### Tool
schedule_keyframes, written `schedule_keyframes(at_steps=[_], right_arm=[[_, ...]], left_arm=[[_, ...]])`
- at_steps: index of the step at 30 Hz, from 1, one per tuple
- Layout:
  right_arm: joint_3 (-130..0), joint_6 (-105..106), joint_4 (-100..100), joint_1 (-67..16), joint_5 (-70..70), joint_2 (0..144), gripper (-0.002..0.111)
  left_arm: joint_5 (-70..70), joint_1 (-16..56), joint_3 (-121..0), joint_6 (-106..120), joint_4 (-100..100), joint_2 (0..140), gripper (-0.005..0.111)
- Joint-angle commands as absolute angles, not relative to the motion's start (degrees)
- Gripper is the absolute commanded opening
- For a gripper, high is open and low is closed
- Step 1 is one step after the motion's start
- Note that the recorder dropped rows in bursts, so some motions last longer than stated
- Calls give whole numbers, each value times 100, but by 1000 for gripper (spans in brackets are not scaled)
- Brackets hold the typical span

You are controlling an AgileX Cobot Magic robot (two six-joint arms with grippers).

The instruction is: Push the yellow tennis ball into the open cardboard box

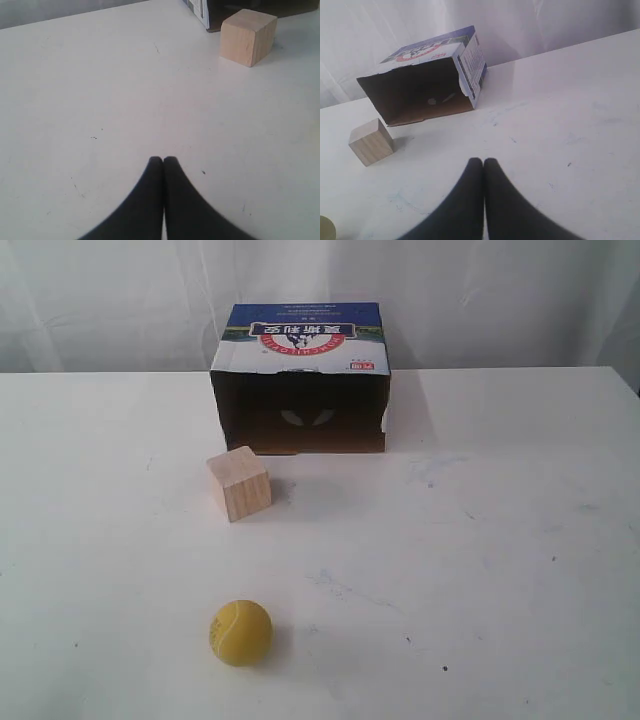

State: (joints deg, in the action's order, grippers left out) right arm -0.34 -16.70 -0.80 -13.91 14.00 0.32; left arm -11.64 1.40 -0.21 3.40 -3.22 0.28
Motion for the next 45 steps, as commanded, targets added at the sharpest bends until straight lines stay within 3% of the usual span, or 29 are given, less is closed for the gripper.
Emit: schedule_keyframes(at_steps=[1,23,30,45], right_arm=[[0,-1675,-41,-1363,1327,0,0],[0,-1675,-41,-1363,1315,0,0],[-51,-1807,294,-1363,284,0,0],[-1618,-1807,1034,-1363,1668,0,0]], left_arm=[[-1156,124,0,298,-318,0,0],[-1156,124,0,298,-318,0,0],[-1156,124,0,298,-318,0,0],[-1156,124,0,298,-318,0,0]])
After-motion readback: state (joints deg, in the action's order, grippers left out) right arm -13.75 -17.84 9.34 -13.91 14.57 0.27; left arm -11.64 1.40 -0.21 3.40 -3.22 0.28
